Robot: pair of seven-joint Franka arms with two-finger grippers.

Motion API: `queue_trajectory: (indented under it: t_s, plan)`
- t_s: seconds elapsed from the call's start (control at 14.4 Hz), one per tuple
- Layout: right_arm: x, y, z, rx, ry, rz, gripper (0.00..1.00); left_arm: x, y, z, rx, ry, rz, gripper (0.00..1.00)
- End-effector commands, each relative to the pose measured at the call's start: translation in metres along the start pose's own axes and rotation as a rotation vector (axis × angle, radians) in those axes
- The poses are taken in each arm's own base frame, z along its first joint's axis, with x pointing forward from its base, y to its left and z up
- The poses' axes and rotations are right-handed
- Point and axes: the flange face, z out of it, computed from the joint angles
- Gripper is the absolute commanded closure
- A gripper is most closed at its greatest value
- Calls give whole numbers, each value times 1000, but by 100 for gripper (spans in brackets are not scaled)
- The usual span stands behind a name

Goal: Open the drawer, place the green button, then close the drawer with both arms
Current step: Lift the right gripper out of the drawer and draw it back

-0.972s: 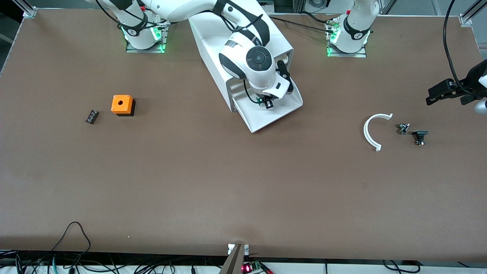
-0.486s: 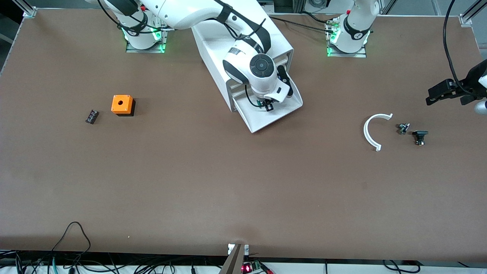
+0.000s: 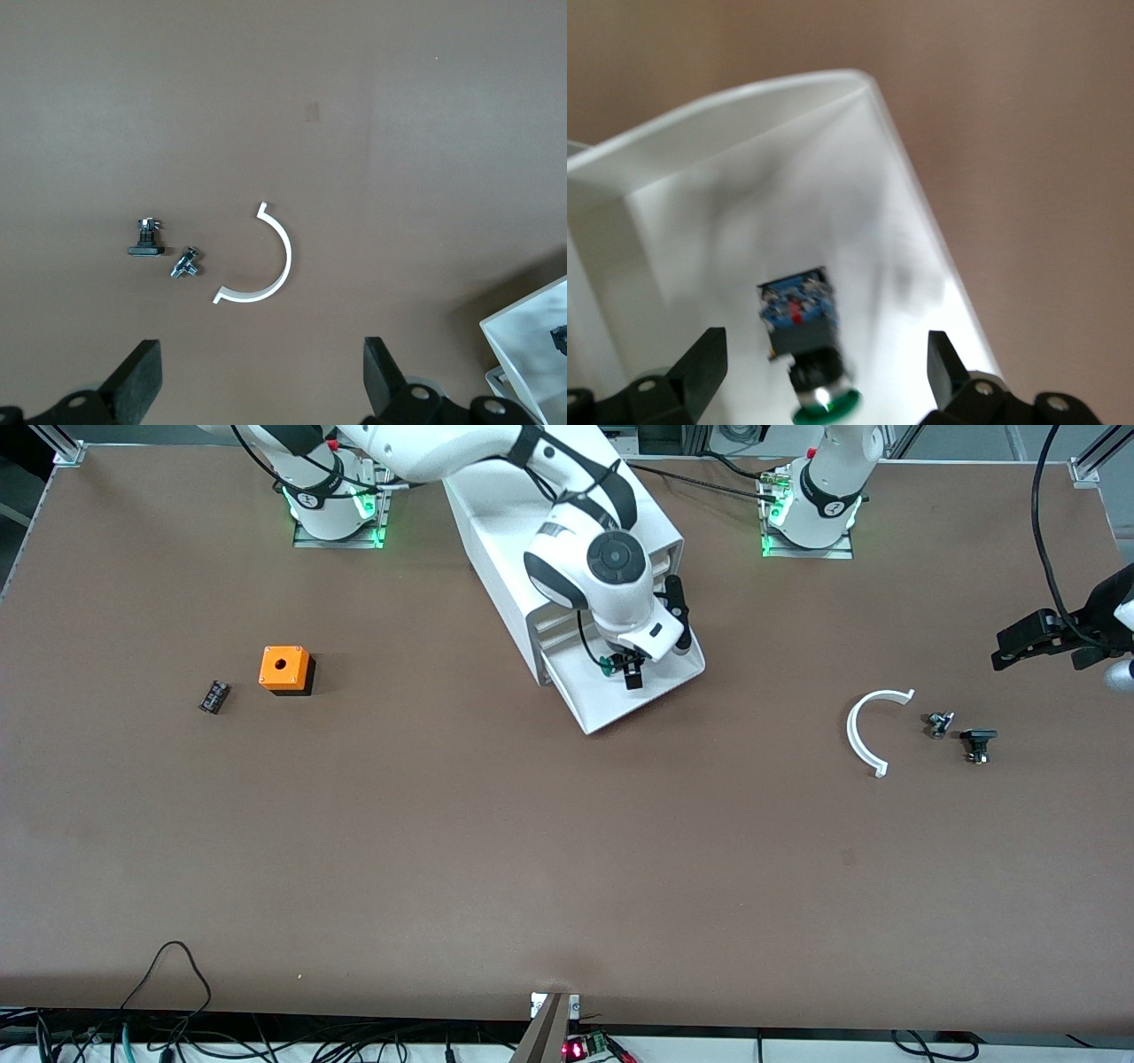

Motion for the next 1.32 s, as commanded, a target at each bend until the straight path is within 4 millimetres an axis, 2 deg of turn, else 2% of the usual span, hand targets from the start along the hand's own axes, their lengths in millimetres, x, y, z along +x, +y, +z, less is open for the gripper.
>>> queue_trajectory:
  t_s: [0.0, 0.07, 0.21, 0.35, 0.49, 0.62, 0.76, 0.97, 1.04, 1.18, 1.25]
  plan:
    - [-25, 18, -83, -62, 10, 59, 0, 2, -1, -4, 14, -1, -7, 0]
    - [-40, 28, -119, -94, 18, 102, 0, 2, 0, -4, 13, -1, -5, 0]
    - [-71, 52, -153, -142, 30, 199, 0, 3, 4, -4, 12, 2, 1, 0]
    - [-114, 77, -178, -163, 18, 336, 0, 5, 6, 2, 4, -7, -28, 0]
    - [-155, 96, -205, -196, 11, 522, 0, 17, 16, 23, -6, -10, -57, 0]
    - [-195, 110, -225, -212, -17, 744, 0, 28, 50, 52, -17, -22, -91, 0]
    - [-236, 119, -229, -213, -49, 983, 0, 43, 87, 88, -34, -47, -171, 0]
    - [-307, 136, -223, -207, -67, 1421, 0, 48, 132, 169, -50, -52, -250, 0]
    - [-319, 137, -217, -205, -91, 1526, 0, 45, 148, 198, -58, -45, -273, 0]
    - [-352, 136, -222, -190, -141, 1647, 0, 37, 175, 255, -80, -35, -347, 0]
    - [-368, 134, -232, -187, -153, 1677, 0, 32, 189, 281, -95, -30, -374, 0]
